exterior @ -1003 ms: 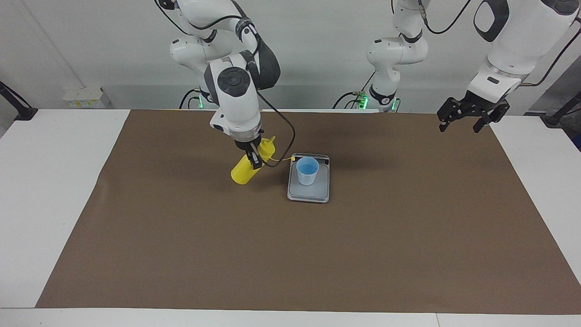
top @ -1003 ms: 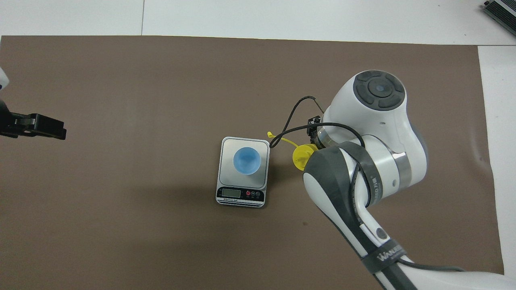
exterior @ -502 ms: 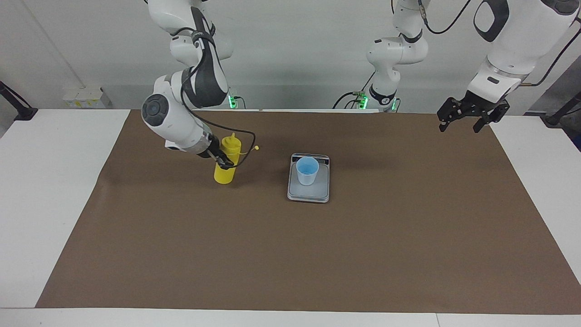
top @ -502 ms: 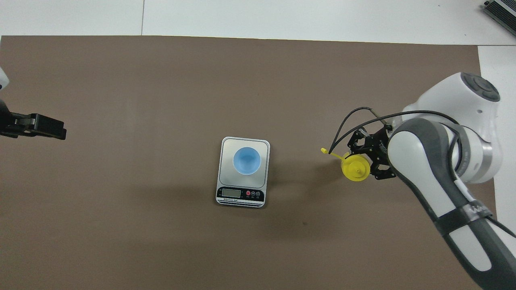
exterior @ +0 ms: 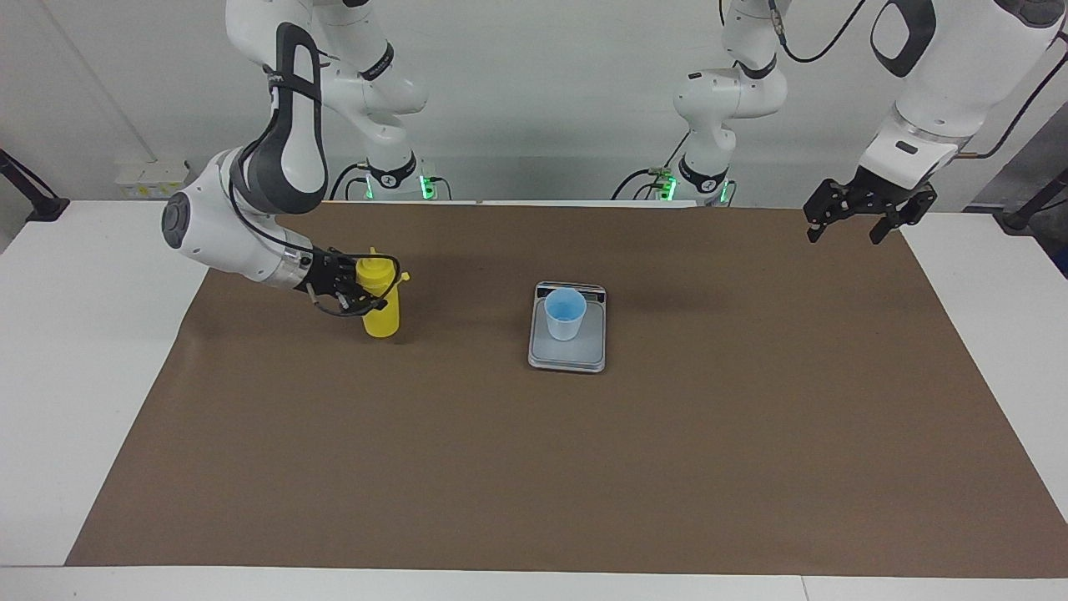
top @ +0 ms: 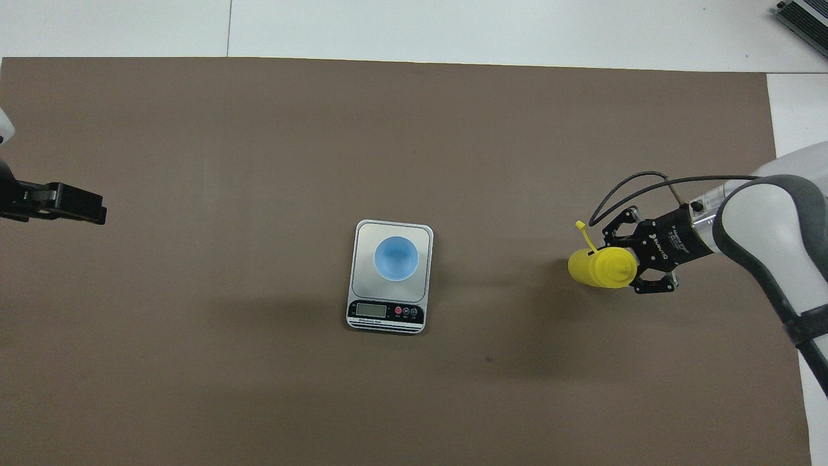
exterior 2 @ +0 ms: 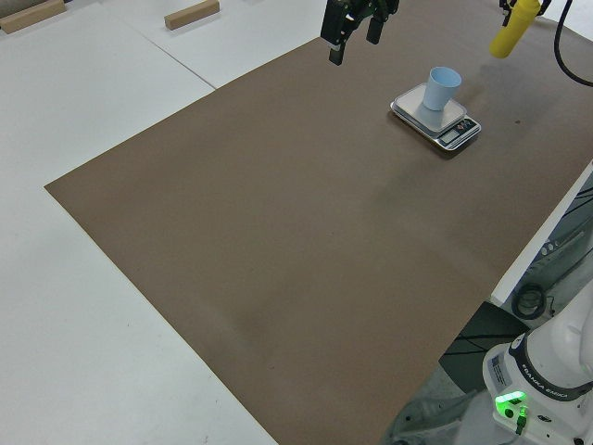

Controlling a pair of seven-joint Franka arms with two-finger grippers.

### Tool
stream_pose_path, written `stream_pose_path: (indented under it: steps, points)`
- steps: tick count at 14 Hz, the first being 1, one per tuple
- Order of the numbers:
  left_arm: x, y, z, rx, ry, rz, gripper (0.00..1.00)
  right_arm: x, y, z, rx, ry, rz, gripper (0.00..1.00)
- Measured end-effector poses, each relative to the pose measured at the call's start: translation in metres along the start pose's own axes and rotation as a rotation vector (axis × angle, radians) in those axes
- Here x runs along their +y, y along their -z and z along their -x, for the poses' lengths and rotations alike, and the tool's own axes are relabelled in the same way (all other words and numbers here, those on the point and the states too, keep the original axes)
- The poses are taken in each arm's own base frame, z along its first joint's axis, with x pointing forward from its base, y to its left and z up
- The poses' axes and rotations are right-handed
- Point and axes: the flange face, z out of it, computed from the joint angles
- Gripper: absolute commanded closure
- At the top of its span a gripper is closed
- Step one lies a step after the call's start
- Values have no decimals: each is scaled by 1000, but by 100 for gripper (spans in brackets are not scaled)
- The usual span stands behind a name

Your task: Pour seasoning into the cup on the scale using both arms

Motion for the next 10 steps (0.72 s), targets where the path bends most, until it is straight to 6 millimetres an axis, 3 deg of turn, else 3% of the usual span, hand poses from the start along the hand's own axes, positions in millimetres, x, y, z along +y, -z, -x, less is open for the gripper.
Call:
stream_pose_path:
  steps: [1, 2, 3, 6, 10]
  points:
    - [0, 0, 0, 0, 0, 0, 0, 1, -4, -2, -5, -39, -2, 69]
    - [0, 0, 0, 0, 0, 0, 0, 2, -8, -4, -2, -82, -4, 31]
    - [0, 0, 0, 0, 0, 0, 0, 3, -11, -6, 6, -133, -12, 11]
    - [0, 0, 0, 0, 0, 0, 0, 2, -12, -9, 22, -250, -34, 0]
    - [0, 0, 0, 0, 0, 0, 0, 2, -1, -8, 35, -253, -57, 0]
